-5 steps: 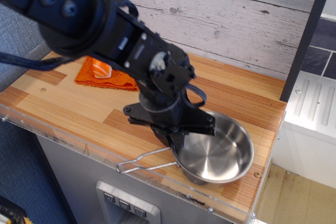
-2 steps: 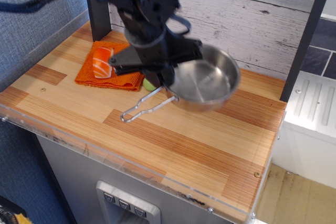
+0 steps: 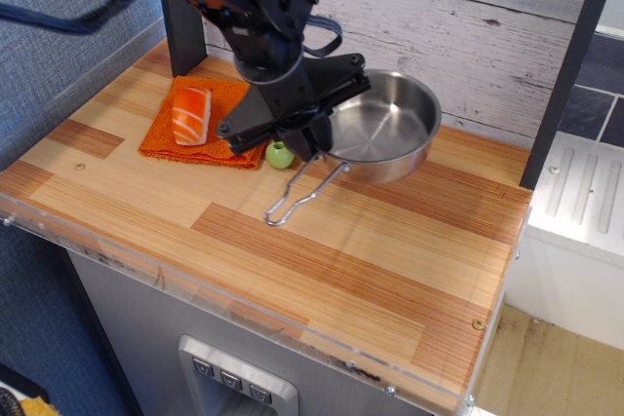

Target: Hold the tea pan from right edge of the table and place it on top right side of the table.

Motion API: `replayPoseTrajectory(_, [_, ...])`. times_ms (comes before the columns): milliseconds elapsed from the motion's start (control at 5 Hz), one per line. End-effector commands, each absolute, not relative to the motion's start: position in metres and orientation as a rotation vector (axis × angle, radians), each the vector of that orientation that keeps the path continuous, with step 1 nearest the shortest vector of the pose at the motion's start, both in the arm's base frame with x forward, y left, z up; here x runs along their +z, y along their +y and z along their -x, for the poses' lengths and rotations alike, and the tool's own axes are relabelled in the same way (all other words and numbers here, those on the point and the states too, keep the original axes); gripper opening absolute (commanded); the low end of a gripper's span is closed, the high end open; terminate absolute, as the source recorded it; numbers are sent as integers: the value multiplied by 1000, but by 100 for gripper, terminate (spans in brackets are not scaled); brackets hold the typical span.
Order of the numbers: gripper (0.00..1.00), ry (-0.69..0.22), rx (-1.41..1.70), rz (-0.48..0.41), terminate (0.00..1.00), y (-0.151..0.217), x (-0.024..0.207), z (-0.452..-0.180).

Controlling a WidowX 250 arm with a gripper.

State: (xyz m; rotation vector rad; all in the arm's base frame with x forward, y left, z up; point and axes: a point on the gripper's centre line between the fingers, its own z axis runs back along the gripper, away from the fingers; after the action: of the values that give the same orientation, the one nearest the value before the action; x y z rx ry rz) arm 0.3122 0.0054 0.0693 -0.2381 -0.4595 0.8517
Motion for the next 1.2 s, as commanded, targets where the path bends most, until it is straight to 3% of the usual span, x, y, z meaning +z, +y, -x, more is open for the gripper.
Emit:
replayPoseTrajectory(0, [0, -474, 819, 255, 0, -13, 55, -333])
replayPoseTrajectory(600, [0, -476, 791, 254, 0, -44, 39, -368])
replayPoseTrajectory(800, [100, -438, 775, 203, 0, -43, 40, -365])
replayPoseTrajectory(1000, [100, -441, 756, 177, 0, -44, 39, -359])
